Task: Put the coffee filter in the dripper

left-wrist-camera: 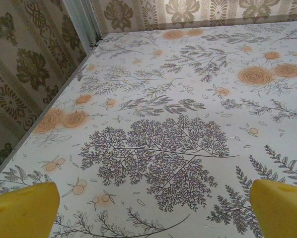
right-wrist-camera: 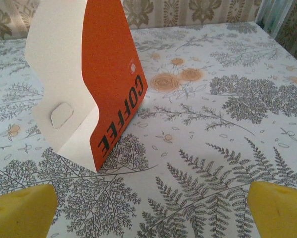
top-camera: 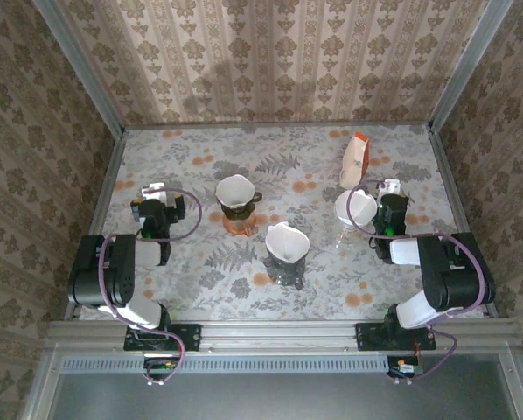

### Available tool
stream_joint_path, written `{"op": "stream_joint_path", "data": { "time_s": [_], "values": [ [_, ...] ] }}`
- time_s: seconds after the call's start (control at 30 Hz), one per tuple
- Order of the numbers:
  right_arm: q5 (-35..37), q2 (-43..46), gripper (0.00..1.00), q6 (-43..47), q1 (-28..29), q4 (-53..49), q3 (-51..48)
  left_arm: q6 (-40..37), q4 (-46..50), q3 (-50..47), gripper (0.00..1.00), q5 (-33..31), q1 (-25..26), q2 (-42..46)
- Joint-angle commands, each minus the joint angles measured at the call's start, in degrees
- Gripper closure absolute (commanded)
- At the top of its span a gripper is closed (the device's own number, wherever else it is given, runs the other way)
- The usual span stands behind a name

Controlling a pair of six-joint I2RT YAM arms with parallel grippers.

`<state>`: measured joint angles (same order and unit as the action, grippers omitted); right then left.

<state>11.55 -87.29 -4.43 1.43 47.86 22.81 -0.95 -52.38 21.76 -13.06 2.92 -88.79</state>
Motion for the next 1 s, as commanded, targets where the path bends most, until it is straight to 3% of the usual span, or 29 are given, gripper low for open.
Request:
{"op": "stream_joint_path", "data": {
  "time_s": [0.0,0.97],
  "values": [
    [0.12,-0.56,0.0,0.56,0.33,2.74,-0.21,-1.22,-1.72,-0.23,0.0,0.55,0.34,-0.04],
    [0.16,-0.43,0.0,0.61,0.35,2.77,-0.31,-1.32,-1.4,-0.05,0.0,1.09,0.16,0.02]
  ]
}}
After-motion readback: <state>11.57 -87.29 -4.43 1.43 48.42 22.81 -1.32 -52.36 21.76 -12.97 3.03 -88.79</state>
